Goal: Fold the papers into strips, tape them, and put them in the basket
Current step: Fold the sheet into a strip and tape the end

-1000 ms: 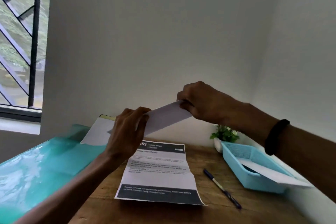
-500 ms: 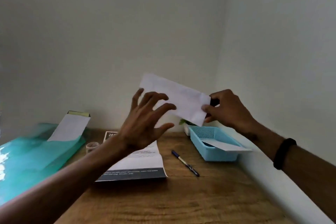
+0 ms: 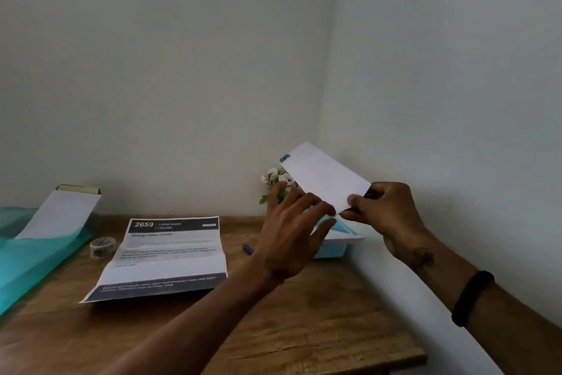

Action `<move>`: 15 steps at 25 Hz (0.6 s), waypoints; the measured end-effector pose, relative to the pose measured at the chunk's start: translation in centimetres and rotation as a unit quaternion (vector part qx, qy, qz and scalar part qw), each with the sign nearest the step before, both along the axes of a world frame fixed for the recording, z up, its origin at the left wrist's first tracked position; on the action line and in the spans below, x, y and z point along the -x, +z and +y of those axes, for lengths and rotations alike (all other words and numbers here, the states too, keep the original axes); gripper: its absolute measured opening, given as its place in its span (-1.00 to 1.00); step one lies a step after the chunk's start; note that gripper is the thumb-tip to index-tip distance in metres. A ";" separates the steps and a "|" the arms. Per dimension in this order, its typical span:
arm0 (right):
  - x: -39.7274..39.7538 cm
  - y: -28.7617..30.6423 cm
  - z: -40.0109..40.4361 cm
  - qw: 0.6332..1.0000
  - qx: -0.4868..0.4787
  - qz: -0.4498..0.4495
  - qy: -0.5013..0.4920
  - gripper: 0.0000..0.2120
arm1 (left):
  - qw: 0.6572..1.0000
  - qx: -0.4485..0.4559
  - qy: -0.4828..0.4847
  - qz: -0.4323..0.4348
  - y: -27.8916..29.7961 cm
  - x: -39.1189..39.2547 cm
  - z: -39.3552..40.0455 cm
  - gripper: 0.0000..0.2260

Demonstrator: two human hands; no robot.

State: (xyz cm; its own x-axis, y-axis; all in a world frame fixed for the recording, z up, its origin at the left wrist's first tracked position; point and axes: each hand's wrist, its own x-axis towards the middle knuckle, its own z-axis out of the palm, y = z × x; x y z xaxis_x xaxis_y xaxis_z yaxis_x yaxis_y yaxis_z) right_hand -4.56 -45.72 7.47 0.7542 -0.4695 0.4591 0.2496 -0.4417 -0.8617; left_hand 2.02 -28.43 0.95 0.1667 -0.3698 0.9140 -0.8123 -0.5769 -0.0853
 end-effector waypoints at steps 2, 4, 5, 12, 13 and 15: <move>0.4 -1.0 -0.9 1.000 -0.016 0.003 0.003 -0.84 | 1.000 0.018 -0.009 -0.018 -0.7 0.1 -0.9 -0.86; 0.5 -2.0 -1.8 0.999 -0.045 -0.001 0.005 -0.83 | 0.999 0.024 -0.012 -0.022 -1.3 0.2 -1.7 -0.89; 0.5 -2.4 -2.3 0.998 -0.059 -0.003 0.009 -0.83 | 0.999 0.024 -0.014 -0.021 -1.6 0.2 -2.1 -0.89; 0.1 -4.7 -3.6 0.992 -0.124 0.018 0.036 -0.72 | 0.999 0.022 -0.026 -0.020 -3.6 0.3 -2.8 -0.89; -0.1 -4.9 -3.7 0.990 -0.131 0.023 0.037 -0.70 | 0.999 0.021 -0.024 -0.018 -3.6 0.2 -2.9 -0.89; -0.4 -5.1 -3.7 0.988 -0.145 0.034 0.039 -0.65 | 1.000 0.018 -0.017 -0.012 -3.6 -0.1 -2.9 -0.89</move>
